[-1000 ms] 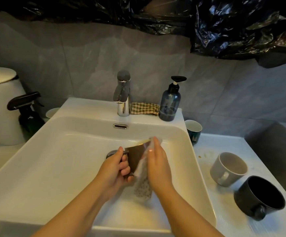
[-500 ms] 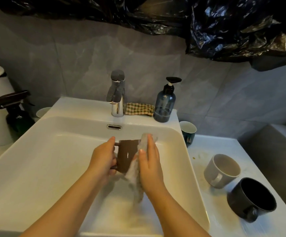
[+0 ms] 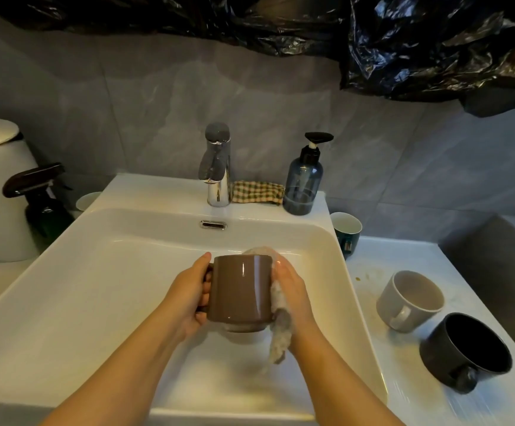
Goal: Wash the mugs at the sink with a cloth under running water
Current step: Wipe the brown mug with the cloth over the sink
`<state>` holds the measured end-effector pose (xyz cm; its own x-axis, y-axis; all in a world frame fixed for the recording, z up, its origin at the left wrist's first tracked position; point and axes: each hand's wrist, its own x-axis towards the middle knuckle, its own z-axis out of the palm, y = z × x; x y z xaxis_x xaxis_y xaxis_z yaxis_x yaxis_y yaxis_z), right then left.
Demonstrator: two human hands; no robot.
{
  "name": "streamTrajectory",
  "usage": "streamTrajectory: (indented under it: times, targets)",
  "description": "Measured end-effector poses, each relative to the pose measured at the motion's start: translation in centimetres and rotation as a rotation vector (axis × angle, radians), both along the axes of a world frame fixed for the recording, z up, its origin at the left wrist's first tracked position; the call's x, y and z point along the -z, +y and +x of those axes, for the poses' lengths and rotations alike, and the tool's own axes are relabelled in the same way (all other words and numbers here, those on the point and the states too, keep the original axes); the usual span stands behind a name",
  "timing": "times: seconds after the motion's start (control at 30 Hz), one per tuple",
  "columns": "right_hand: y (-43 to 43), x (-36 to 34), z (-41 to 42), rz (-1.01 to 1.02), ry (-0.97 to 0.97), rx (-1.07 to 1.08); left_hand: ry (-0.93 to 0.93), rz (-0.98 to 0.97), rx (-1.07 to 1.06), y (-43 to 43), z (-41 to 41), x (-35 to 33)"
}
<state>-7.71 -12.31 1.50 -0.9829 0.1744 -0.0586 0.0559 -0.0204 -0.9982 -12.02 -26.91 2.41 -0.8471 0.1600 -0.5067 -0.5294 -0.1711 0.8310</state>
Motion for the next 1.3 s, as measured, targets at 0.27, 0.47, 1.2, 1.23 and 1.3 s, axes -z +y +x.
streamTrajectory:
  times: [0.27, 0.47, 1.2, 1.23, 1.3]
  targets:
    - [0.8, -0.7, -0.1, -0.365, -0.26, 0.037, 0.043, -0.017, 0.079, 0.5, -0.1, 0.6]
    - [-0.5, -2.1, 0.2, -0.648, -0.324, -0.05, 0.114, -0.059, -0.004, 1.0, -0.1, 1.1]
    - [-1.4, 0.0, 0.2, 0.138, -0.073, 0.24, 0.327, -0.043, 0.027, 2.0, 0.8, 0.9]
    - [-1.3, 0.0, 0.2, 0.189, -0.019, 0.289, 0.314, -0.022, 0.037, 2.0, 0.7, 1.0]
    - [-1.5, -0.4, 0.2, 0.096, 0.076, 0.275, 0.235, 0.136, 0.12, 1.8, 0.9, 0.7]
